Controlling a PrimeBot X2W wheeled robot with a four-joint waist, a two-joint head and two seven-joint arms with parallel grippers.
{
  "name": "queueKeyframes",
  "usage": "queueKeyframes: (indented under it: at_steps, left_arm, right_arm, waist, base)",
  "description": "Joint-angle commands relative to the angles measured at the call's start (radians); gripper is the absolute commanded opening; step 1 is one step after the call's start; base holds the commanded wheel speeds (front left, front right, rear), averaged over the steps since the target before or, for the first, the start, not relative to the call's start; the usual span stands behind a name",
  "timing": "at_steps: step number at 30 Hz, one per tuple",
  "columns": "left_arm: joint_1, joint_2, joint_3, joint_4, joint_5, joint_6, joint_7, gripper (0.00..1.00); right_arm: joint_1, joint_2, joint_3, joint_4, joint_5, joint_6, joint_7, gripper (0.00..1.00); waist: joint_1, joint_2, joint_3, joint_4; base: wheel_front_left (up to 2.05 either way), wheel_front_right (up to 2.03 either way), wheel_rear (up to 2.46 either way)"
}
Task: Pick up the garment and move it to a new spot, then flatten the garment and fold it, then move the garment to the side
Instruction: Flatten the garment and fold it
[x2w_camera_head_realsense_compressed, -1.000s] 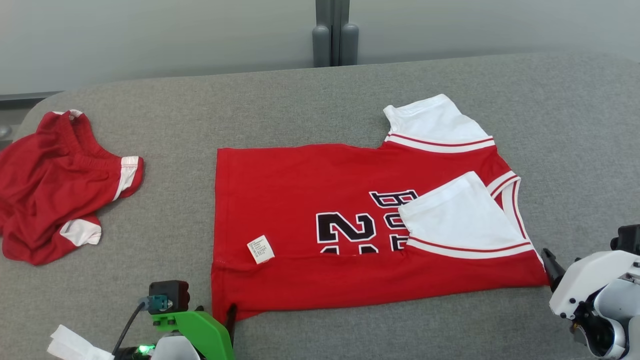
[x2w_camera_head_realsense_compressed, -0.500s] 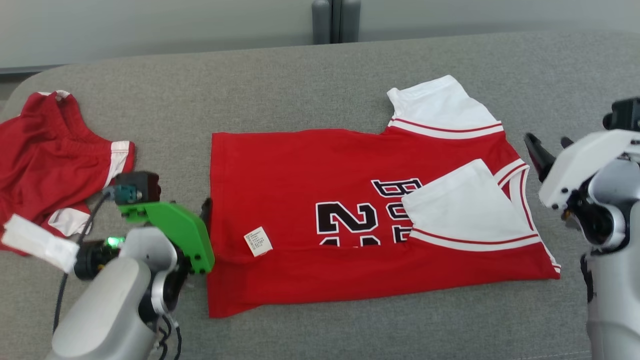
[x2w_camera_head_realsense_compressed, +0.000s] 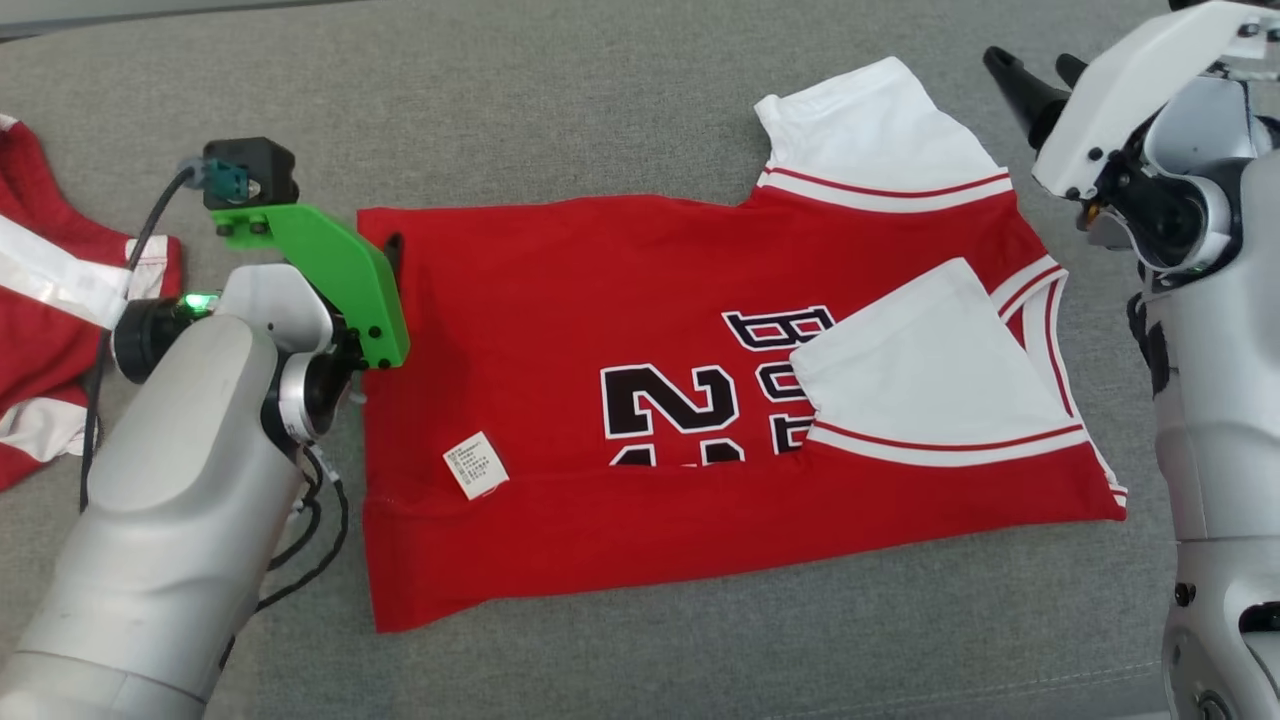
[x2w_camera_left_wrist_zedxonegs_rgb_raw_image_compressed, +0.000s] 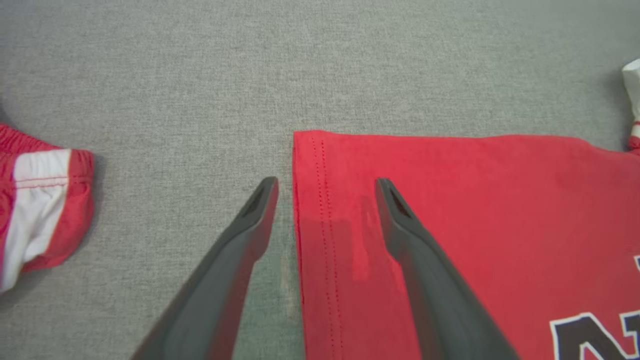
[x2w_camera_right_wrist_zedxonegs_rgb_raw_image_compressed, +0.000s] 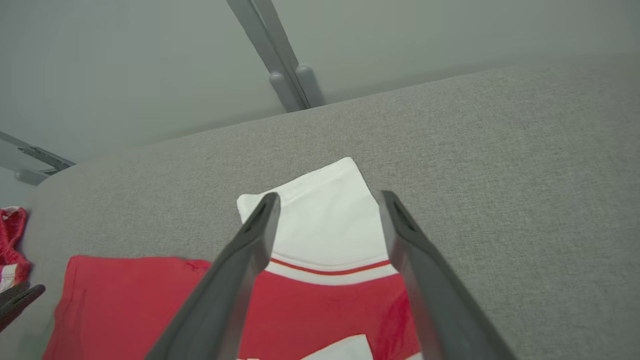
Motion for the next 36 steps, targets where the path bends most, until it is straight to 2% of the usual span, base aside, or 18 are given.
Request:
queueKeyframes:
  at_steps: [1, 8, 13, 19, 20, 21, 22, 23, 27, 36]
  left_arm:
    - [-0.028, 0.007, 0.0, 0.026, 0.01, -0.009, -0.009, 1.0]
    - [-0.128, 0.027, -0.028, 0.127, 0.067, -0.026, -0.047, 1.0]
    - [-0.162, 0.006, -0.039, 0.187, 0.059, -0.042, -0.029, 1.0]
    - [-0.16, -0.02, -0.048, 0.227, 0.04, -0.052, 0.0, 1.0]
    - [-0.161, -0.022, -0.052, 0.232, 0.039, -0.057, 0.006, 0.79]
    - [-0.16, -0.026, -0.055, 0.237, 0.035, -0.061, 0.014, 0.48]
    - [-0.156, -0.03, -0.061, 0.241, 0.034, -0.068, 0.025, 0.05]
    - [-0.152, -0.038, -0.064, 0.242, 0.027, -0.073, 0.036, 0.0]
    - [-0.145, -0.074, -0.072, 0.225, 0.016, -0.094, 0.035, 0.0]
    - [-0.143, -0.121, -0.107, 0.184, 0.046, -0.096, -0.044, 0.0]
  right_arm:
    - [-0.026, -0.007, 0.021, 0.025, 0.0, -0.001, -0.012, 1.0]
    - [-0.111, -0.05, 0.129, 0.124, -0.007, -0.001, -0.052, 1.0]
    - [-0.157, -0.098, 0.211, 0.171, 0.007, -0.001, -0.066, 1.0]
    - [-0.183, -0.129, 0.241, 0.21, 0.039, -0.001, -0.091, 1.0]
    - [-0.186, -0.133, 0.248, 0.217, 0.043, -0.001, -0.091, 1.0]
    - [-0.188, -0.137, 0.253, 0.224, 0.05, -0.001, -0.086, 1.0]
    - [-0.19, -0.14, 0.257, 0.23, 0.056, -0.001, -0.084, 1.0]
    - [-0.196, -0.146, 0.259, 0.235, 0.059, -0.001, -0.085, 1.0]
    - [-0.226, -0.172, 0.262, 0.263, 0.064, -0.001, -0.103, 1.0]
    - [-0.273, -0.205, 0.27, 0.374, 0.027, -0.001, -0.157, 1.0]
  waist:
    - [-0.0001, 0.0, 0.037, -0.022]
    - [-0.0001, 0.0, 0.096, -0.037]
    - [-0.0001, 0.0, 0.12, -0.035]
    - [-0.0001, 0.0, 0.129, -0.019]
    - [-0.0001, 0.0, 0.133, -0.016]
    - [-0.0001, 0.0, 0.137, -0.011]
    - [-0.0001, 0.0, 0.14, -0.008]
    - [-0.0001, 0.0, 0.146, -0.003]
    - [-0.0001, 0.0, 0.174, 0.032]
    - [-0.0001, 0.0, 0.221, 0.104]
  base:
    - [0.0, 0.0, 0.0]
    - [0.0, 0.0, 0.0]
    - [0.0, 0.0, 0.0]
    - [0.0, 0.0, 0.0]
    - [0.0, 0.0, 0.0]
    - [0.0, 0.0, 0.0]
    - [0.0, 0.0, 0.0]
    - [0.0, 0.0, 0.0]
    - [0.0, 0.0, 0.0]
    - [0.0, 0.0, 0.0]
